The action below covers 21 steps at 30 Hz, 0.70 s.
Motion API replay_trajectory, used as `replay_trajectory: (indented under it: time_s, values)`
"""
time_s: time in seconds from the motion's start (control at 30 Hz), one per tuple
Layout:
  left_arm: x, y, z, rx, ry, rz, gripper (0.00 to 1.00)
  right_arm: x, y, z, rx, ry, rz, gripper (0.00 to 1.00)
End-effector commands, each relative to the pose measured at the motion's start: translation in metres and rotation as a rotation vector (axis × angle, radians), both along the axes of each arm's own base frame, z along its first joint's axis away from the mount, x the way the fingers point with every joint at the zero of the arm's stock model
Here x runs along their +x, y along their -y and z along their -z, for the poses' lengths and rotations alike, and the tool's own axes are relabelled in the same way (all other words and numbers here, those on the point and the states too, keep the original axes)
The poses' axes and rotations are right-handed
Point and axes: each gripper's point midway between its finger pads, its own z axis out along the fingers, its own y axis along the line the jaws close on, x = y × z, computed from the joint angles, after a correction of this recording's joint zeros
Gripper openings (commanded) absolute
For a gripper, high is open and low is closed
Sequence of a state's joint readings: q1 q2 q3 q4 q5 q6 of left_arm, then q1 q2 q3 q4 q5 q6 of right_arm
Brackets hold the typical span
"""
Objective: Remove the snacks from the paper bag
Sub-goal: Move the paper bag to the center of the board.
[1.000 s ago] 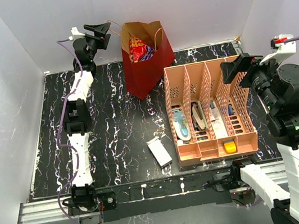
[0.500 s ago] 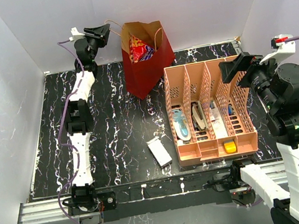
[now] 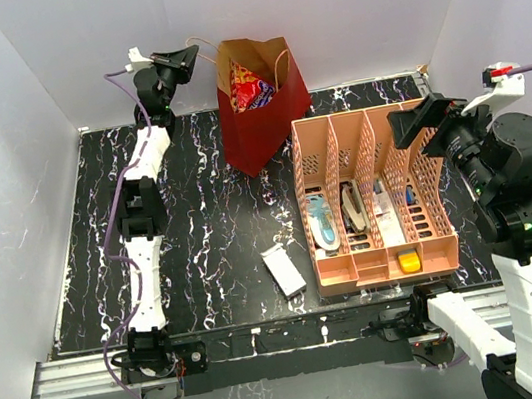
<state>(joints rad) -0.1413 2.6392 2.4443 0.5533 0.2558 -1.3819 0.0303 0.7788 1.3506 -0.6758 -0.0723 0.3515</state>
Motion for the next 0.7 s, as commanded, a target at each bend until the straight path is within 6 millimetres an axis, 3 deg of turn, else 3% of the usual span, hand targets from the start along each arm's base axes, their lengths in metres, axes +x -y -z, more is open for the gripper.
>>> replay_trajectory:
  time_s: [0.0,0.27,0.47,0.67]
  values:
    - [-0.029,-0.006,-0.073,0.024,0.128,0.023,0.01,0.0,-0.003,-0.009,0.025,0.034,-0.013,0.98]
    - [-0.057,-0.015,-0.079,0.035,0.107,0.125,0.0,-0.003,-0.006,-0.006,0.034,0.031,-0.03,0.98]
    - [-0.093,-0.01,-0.086,0.062,0.1,0.193,0.0,-0.003,-0.01,0.003,0.042,0.021,-0.052,0.98]
    - [-0.13,-0.024,-0.095,0.114,0.091,0.2,0.0,-0.003,-0.021,0.002,0.047,0.012,-0.113,0.98]
